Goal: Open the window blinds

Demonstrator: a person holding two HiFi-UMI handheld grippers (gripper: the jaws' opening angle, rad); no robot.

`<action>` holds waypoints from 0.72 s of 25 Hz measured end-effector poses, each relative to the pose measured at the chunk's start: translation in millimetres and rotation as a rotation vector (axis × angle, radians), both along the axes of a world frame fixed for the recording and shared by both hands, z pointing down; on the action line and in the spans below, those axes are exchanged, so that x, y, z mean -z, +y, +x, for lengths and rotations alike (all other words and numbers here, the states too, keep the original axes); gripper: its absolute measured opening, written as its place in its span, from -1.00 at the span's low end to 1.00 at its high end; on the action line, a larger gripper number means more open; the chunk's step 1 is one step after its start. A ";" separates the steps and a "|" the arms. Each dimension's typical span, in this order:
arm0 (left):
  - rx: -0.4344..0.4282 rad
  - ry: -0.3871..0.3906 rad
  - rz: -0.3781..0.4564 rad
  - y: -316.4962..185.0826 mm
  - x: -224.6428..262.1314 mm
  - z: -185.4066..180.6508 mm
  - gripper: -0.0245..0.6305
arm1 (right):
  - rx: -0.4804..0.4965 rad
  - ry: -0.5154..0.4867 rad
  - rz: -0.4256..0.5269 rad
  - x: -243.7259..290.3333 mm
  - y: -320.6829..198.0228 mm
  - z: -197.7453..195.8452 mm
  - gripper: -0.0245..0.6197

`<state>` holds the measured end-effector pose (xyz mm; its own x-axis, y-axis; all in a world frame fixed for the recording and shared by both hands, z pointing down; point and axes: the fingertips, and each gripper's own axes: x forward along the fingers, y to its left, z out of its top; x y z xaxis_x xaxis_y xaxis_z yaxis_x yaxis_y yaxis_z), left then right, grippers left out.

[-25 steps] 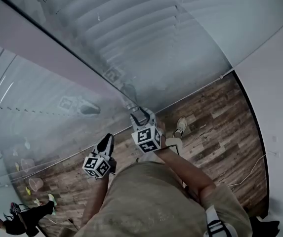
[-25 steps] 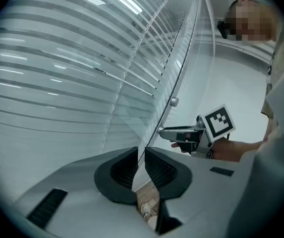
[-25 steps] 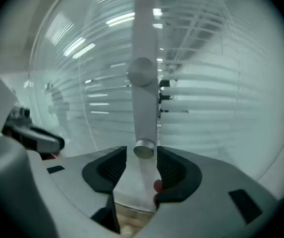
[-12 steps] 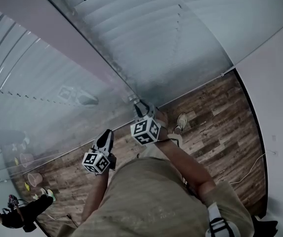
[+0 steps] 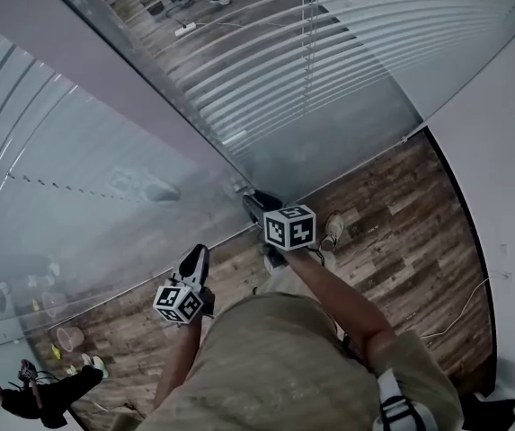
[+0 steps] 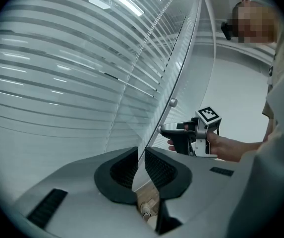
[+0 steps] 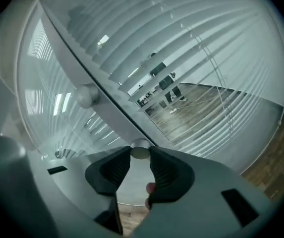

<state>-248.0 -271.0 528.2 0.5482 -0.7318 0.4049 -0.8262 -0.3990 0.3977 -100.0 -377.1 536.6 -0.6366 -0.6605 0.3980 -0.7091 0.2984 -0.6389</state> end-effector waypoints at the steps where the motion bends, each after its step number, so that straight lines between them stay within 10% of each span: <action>1: -0.001 0.000 0.001 0.6 -0.2 0.3 -0.81 | -0.004 -0.006 -0.008 -1.1 0.4 0.4 -0.52; 6: 0.007 0.001 0.004 3.9 2.3 -8.9 -0.81 | 0.018 0.080 0.027 1.6 4.3 -8.2 -0.52; 11: 0.011 0.000 0.018 0.7 2.8 -10.3 -0.81 | 0.039 0.334 0.288 42.1 4.5 3.7 -0.52; 18: 0.053 0.022 0.044 -7.8 1.7 -21.5 -0.81 | 0.093 0.445 0.494 111.1 10.5 4.6 -0.52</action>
